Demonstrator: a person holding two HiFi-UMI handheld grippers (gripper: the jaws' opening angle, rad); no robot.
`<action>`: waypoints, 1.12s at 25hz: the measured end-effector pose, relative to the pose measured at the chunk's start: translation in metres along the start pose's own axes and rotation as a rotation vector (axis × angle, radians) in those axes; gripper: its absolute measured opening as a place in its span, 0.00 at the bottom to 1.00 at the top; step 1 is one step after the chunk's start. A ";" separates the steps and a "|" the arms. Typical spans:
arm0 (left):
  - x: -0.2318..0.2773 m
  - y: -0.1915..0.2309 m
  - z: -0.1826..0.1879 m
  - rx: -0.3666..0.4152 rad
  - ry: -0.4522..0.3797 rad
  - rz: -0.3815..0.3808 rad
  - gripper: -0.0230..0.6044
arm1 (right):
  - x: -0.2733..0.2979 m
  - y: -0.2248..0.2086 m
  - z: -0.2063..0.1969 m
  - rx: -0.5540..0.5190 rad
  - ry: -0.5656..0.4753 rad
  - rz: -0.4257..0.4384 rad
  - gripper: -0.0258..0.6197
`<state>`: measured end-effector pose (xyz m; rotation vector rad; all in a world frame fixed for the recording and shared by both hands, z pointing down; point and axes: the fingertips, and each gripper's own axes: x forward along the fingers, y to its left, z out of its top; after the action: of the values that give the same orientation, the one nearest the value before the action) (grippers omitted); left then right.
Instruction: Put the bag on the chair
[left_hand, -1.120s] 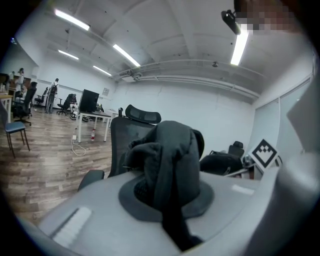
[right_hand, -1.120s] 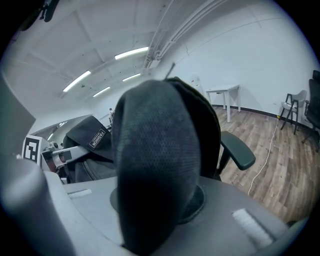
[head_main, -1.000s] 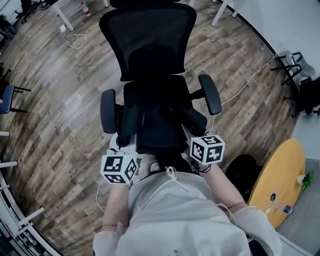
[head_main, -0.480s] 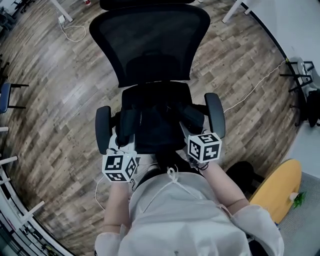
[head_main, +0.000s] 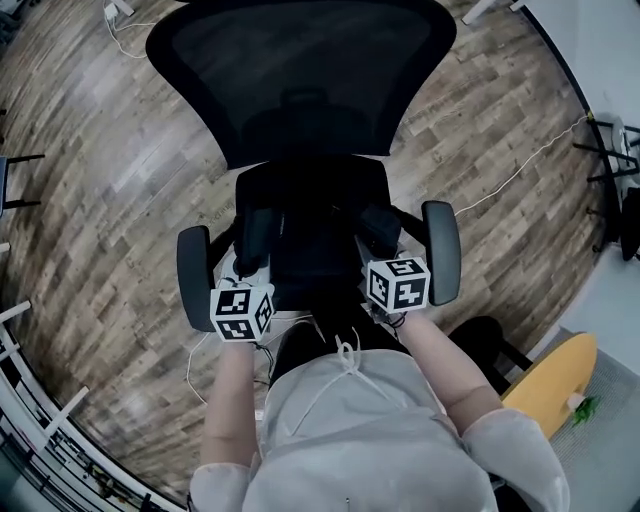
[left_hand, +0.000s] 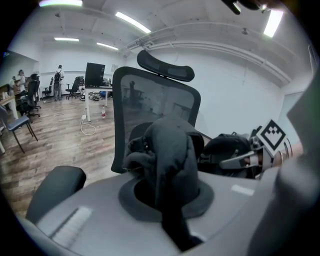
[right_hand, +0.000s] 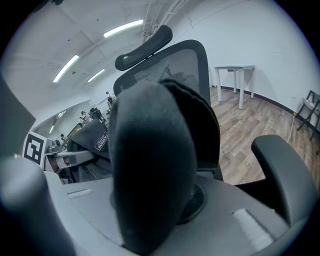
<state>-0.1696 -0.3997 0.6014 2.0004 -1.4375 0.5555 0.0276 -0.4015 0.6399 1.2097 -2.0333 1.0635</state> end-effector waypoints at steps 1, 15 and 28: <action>0.009 0.003 -0.006 -0.005 0.017 0.002 0.08 | 0.009 -0.004 -0.003 0.000 0.012 -0.002 0.08; 0.092 0.029 -0.058 -0.041 0.164 0.029 0.08 | 0.087 -0.048 -0.031 0.003 0.117 -0.029 0.08; 0.114 0.037 -0.087 -0.062 0.220 0.049 0.08 | 0.110 -0.065 -0.062 0.041 0.168 -0.052 0.10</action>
<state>-0.1664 -0.4268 0.7466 1.7993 -1.3548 0.7196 0.0388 -0.4196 0.7802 1.1468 -1.8512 1.1462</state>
